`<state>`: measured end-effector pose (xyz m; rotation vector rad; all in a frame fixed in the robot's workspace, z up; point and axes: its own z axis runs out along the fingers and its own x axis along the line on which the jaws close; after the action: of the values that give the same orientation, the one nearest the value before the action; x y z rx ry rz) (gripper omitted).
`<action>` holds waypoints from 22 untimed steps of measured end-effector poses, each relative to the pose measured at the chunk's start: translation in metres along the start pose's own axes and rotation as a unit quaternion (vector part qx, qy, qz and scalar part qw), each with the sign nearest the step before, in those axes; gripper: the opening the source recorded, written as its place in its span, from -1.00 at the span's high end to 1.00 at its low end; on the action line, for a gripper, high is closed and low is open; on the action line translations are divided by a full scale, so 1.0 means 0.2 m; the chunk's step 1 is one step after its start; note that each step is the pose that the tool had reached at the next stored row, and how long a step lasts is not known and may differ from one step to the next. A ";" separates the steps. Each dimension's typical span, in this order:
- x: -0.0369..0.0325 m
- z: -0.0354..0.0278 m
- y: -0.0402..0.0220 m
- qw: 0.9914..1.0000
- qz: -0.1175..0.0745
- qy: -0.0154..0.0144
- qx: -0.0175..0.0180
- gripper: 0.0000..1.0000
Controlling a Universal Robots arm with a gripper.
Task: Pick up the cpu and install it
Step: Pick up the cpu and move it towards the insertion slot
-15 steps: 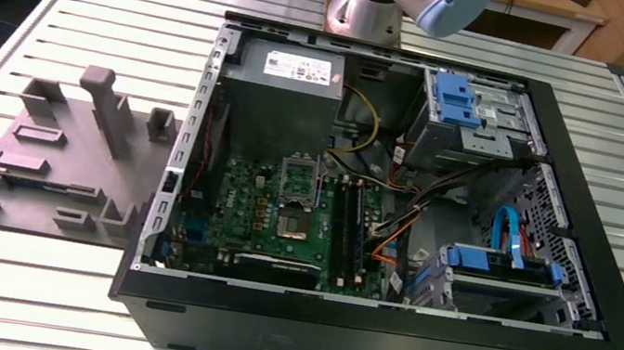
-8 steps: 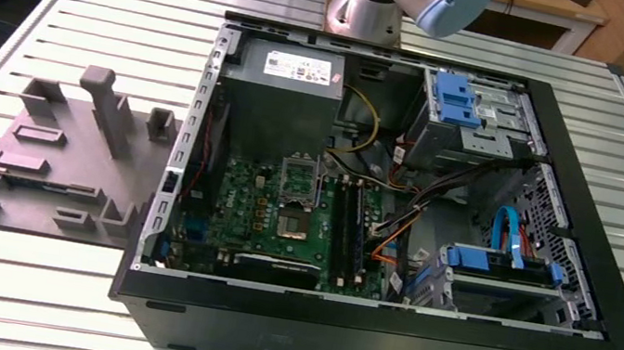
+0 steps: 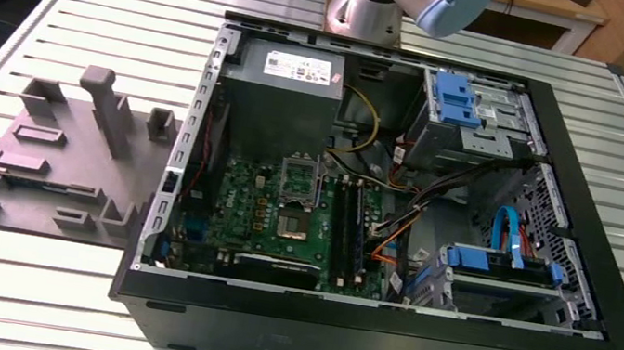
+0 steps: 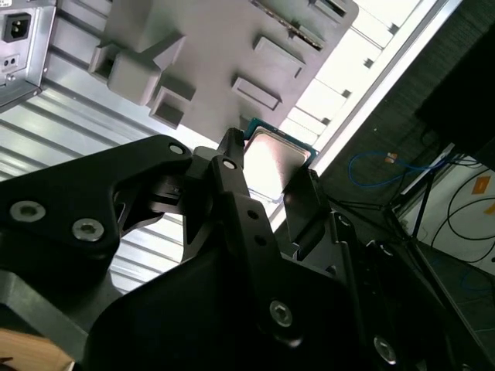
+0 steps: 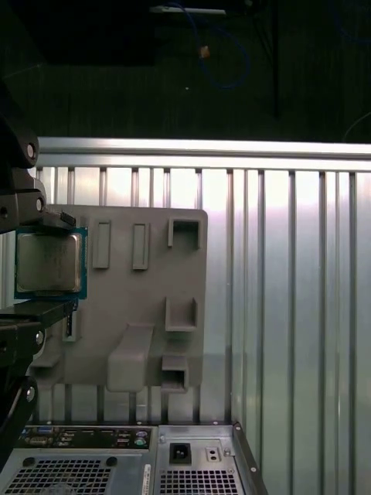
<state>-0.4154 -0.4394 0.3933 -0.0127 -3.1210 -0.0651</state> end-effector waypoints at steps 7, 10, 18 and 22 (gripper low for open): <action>-0.013 0.000 0.000 1.000 0.000 0.000 0.000 0.09; -0.018 -0.001 0.000 1.000 0.000 0.000 0.000 0.09; -0.033 -0.001 0.000 1.000 0.000 0.000 0.000 0.09; -0.040 -0.001 0.000 1.000 0.000 0.000 0.000 0.09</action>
<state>-0.4074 -0.4394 0.3932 -0.0127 -3.1210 -0.0652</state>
